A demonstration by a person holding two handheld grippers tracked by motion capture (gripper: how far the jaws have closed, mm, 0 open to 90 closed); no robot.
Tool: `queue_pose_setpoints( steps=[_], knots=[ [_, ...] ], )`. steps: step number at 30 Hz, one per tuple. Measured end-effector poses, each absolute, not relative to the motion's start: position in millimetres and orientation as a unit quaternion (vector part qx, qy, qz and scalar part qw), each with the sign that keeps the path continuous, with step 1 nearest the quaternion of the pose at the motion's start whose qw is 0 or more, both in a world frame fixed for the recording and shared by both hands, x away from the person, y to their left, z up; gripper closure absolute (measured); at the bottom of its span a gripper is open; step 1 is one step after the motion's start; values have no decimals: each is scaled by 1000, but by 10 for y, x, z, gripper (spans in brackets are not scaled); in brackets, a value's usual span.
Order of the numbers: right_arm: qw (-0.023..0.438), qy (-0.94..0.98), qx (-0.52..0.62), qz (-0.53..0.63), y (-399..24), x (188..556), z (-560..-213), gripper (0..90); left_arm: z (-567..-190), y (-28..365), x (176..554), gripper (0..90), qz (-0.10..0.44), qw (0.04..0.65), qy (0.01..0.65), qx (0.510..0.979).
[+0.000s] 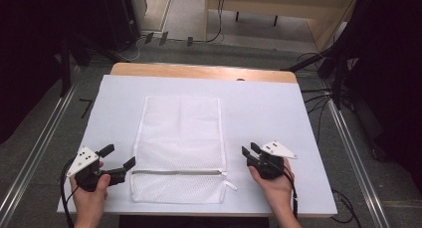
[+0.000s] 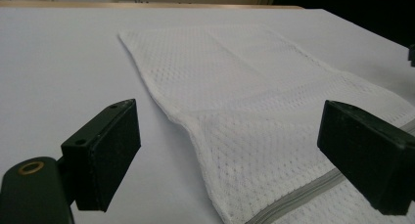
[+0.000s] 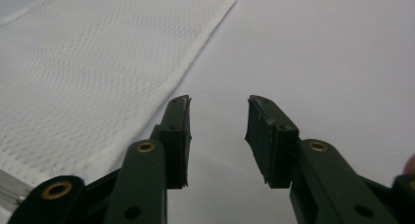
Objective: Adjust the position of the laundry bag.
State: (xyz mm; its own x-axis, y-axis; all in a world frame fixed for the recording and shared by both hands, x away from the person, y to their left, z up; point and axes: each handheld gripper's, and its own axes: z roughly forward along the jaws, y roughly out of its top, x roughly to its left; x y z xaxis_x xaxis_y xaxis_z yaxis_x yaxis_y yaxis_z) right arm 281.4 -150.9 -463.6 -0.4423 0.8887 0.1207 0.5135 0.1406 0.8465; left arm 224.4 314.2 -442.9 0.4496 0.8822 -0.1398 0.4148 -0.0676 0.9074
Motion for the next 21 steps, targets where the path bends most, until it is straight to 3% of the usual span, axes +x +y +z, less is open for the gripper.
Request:
queue_pose_setpoints(
  steps=[8,10,12,15,21],
  knots=[
    [130,736,486,454,-1146,2995,-4767,581,-4419,3177,2219,87,239,495,472,689],
    [123,734,488,456,-1107,3021,-4772,550,-4424,3188,2219,139,239,496,473,687],
    [131,735,491,450,-1069,3037,-4778,534,-4426,3192,2222,135,239,496,474,687],
    [108,738,495,445,-1020,3070,-4799,571,-4433,3184,2225,135,238,495,475,687],
    [107,743,505,425,-960,3100,-4839,653,-4439,3175,2218,135,238,492,473,691]
  ],
)
